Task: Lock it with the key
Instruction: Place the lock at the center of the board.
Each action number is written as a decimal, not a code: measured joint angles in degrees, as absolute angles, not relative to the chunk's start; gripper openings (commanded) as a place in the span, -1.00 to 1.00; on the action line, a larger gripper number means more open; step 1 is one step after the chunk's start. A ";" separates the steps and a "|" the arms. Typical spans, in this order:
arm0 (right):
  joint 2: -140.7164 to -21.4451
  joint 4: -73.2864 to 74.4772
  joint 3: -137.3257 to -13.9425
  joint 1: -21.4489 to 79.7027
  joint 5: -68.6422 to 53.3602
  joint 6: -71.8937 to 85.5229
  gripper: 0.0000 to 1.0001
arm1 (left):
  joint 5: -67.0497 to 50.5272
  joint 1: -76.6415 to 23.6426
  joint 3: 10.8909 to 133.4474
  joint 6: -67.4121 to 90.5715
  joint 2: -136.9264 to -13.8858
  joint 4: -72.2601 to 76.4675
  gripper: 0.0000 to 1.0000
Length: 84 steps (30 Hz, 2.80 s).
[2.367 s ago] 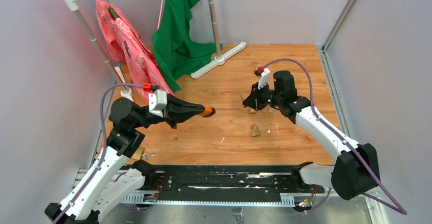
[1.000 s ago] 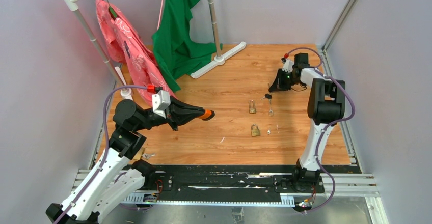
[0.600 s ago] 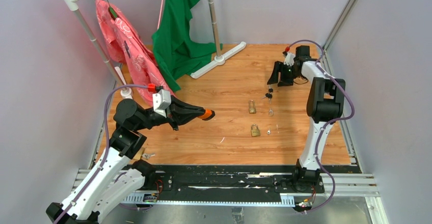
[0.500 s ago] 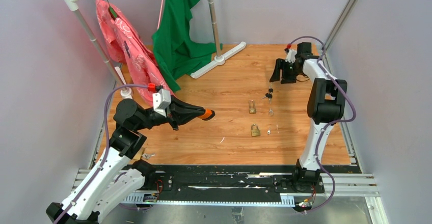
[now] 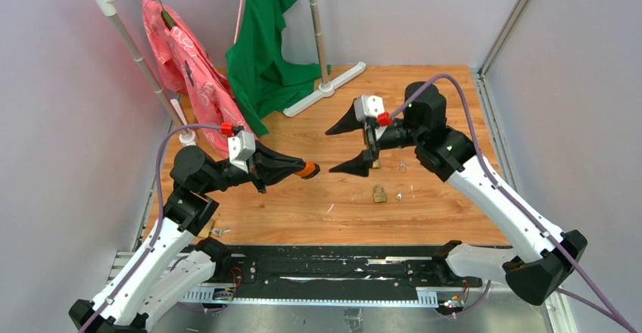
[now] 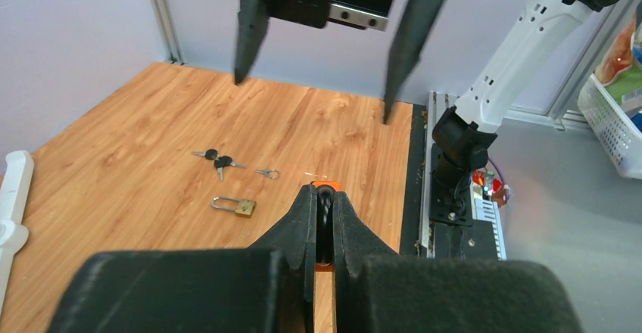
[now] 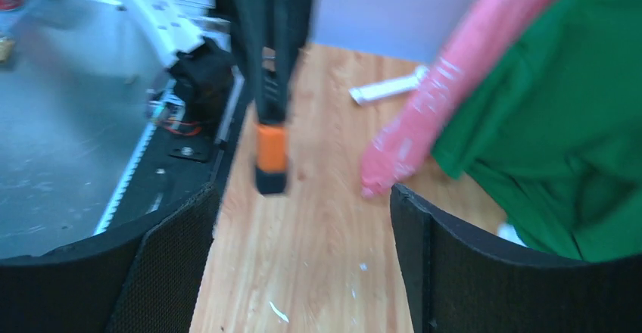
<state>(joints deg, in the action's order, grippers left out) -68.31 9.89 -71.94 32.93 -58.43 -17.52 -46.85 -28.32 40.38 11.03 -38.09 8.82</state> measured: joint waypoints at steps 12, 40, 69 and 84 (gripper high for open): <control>-75.07 16.45 -74.98 45.43 -53.54 -22.17 0.34 | -46.87 -28.71 40.38 10.94 -38.09 8.80 -1.00; -83.59 13.34 -73.14 25.26 -48.64 1.23 -1.00 | -37.50 -28.75 39.16 11.35 -36.51 8.75 1.00; -126.65 19.53 -90.08 3.55 -45.91 21.02 -0.82 | -28.29 -28.32 36.29 10.26 -33.54 1.50 1.00; -126.17 28.77 -96.55 4.27 -38.26 16.67 0.31 | -28.18 -28.29 36.14 9.15 -33.52 1.41 0.99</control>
